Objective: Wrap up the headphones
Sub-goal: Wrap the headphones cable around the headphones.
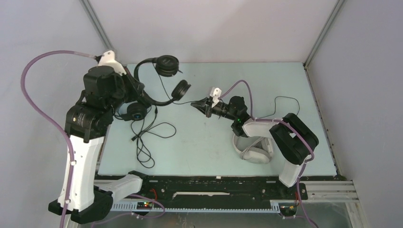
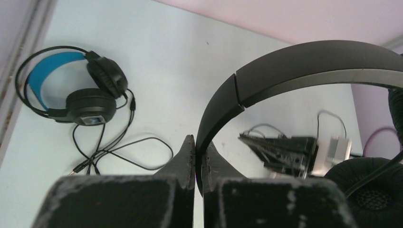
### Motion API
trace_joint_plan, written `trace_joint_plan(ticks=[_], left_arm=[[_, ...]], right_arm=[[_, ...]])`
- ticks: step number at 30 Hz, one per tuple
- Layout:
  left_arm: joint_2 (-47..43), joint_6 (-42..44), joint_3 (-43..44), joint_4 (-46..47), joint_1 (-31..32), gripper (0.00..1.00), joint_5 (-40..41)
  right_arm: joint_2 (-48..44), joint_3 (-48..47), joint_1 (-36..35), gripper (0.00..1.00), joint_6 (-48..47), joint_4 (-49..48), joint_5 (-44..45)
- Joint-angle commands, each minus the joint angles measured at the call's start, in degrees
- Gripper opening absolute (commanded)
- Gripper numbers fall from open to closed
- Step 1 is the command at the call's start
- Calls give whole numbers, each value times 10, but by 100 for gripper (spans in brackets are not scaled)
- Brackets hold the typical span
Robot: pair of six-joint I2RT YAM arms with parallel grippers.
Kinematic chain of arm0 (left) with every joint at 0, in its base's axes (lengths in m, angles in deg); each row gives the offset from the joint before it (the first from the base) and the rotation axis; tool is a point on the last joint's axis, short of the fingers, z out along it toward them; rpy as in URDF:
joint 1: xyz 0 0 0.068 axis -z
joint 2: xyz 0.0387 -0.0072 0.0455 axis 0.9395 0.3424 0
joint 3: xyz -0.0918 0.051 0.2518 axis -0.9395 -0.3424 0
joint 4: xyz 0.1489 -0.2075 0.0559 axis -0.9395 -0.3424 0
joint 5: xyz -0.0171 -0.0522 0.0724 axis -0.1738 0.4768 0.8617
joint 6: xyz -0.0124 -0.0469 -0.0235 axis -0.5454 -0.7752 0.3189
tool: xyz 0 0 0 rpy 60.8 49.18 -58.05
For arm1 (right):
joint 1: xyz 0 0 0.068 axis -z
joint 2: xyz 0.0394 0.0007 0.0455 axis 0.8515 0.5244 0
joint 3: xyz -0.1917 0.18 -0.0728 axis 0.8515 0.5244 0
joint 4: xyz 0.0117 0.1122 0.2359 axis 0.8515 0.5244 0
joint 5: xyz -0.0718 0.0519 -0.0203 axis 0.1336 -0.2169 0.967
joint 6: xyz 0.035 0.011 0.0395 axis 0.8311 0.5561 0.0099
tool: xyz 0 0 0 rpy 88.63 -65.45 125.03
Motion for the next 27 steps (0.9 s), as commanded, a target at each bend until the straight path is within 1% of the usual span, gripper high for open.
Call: trace_joint_plan(ticks=[1,4,6,8,11,16,18,21,27], left_arm=[[-1,47,-11,8,-4,0,-148],[-3,89,-49,8,-4,0,-215],[-9,122,-73,5,-4,0,-235],[-22,169,-109,20,-4,0,-265],[-38,235,-152,39,0,0,-274],[-46,329,-185,69,13,0,-309],[-45,367,-198,78,25,0,-306],[-34,397,-214,82,41,0,-287],[8,427,-211,55,81,0,-178]], right_arm=[[-27,2,24,0,13,9,8],[-44,3,47,0,15,35,6],[-61,3,63,0,17,64,-4],[-82,-3,81,0,46,101,-19],[-114,-30,104,0,78,208,-45],[-141,-93,104,0,55,392,-74],[-144,-119,103,0,62,441,-87],[-137,-162,101,0,75,511,-114],[-114,-250,93,0,88,689,-151]])
